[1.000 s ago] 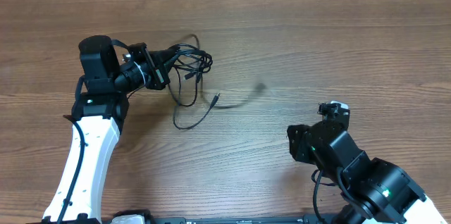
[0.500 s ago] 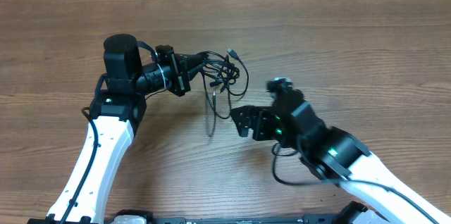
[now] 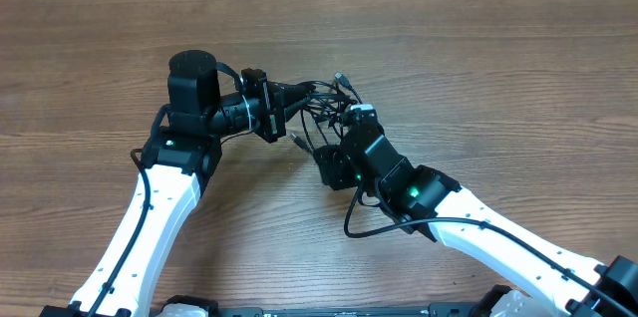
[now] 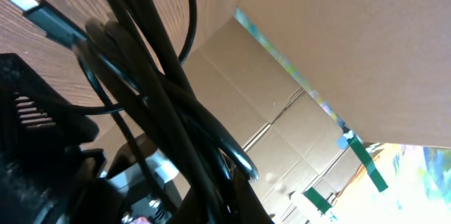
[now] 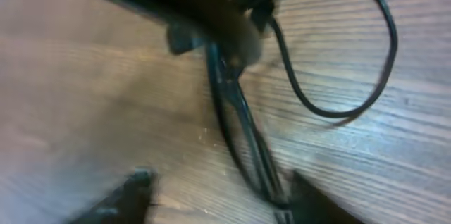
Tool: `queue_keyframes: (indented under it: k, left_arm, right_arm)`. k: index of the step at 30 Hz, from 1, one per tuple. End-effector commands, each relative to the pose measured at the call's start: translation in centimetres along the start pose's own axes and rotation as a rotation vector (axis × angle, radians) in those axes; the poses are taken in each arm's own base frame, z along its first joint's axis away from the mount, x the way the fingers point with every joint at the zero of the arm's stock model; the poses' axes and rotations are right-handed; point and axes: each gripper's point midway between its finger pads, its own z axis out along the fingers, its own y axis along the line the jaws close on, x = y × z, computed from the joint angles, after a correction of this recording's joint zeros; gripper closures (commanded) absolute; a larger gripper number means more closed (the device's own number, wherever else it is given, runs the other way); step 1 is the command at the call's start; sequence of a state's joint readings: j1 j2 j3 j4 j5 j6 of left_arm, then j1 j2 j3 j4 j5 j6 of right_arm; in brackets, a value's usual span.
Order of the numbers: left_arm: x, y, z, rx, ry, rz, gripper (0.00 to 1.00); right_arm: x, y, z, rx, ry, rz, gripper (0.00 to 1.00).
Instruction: Untangle cables
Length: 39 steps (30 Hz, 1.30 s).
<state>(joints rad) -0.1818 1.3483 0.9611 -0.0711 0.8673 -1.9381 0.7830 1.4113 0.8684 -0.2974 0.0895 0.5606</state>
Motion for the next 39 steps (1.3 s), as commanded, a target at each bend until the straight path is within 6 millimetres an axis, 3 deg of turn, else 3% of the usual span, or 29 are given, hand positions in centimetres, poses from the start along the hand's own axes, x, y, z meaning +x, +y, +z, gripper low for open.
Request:
queue_keyframes:
  k: [1,3,4,7,12,17,19,23,27,29,31,32,39]
  left_arm:
    - [1.8,-0.9,-0.4,0.015,0.043,0.027,0.96]
    - [1.7,-0.9,-0.4,0.018,0.035,0.027,0.96]
    - [1.6,-1.0,-0.4,0.021,0.029,0.026,0.96]
    - [0.3,-1.6,-0.7,0.051,-0.032,0.021,0.96]
    - [-4.6,-3.3,-2.9,0.138,-0.255,0.011,0.96]
    - [-8.0,-1.3,-4.3,0.087,-0.413,-0.059,0.96]
    - [-9.1,-0.1,-4.8,0.054,-0.477,-0.101,0.96]
    - [-10.2,0.9,-5.4,0.029,-0.548,-0.134,0.96]
    - [-9.7,0.0,-5.1,0.056,-0.517,-0.11,0.96]
    - [-9.1,-0.4,-4.8,0.065,-0.482,-0.095,0.96]
    - [-7.9,-0.9,-4.2,0.071,-0.409,-0.06,0.96]
    - [-7.4,-1.3,-4.0,0.076,-0.376,-0.023,0.96]
    - [-1.8,-4.7,-3.1,0.146,-0.118,0.441,0.96]
  right_arm:
    - [-0.8,-0.5,-0.1,0.026,-0.035,-0.004,0.68]
    - [-0.4,-0.7,-0.2,0.036,-0.018,-0.006,0.9]
    - [-0.1,-0.8,-0.3,0.037,-0.004,-0.006,0.96]
    - [1.1,-1.1,-1.6,0.041,0.053,0.004,0.96]
    - [2.3,-2.3,-5.8,0.074,0.093,0.028,0.96]
    - [2.0,-4.0,-10.9,0.11,0.026,0.039,0.96]
    - [1.5,-5.7,-13.3,0.17,-0.044,0.101,0.96]
    - [1.4,-8.3,-16.7,0.249,-0.145,0.235,0.96]
    - [2.0,-9.0,-18.0,0.252,-0.15,0.246,0.96]
    - [2.4,-9.1,-17.9,0.259,-0.132,0.243,0.87]
    - [2.6,-8.9,-17.6,0.256,-0.114,0.241,0.54]
    - [2.6,-8.8,-17.4,0.254,-0.107,0.241,0.44]
    - [3.1,-7.8,-15.5,0.233,-0.04,0.239,0.01]
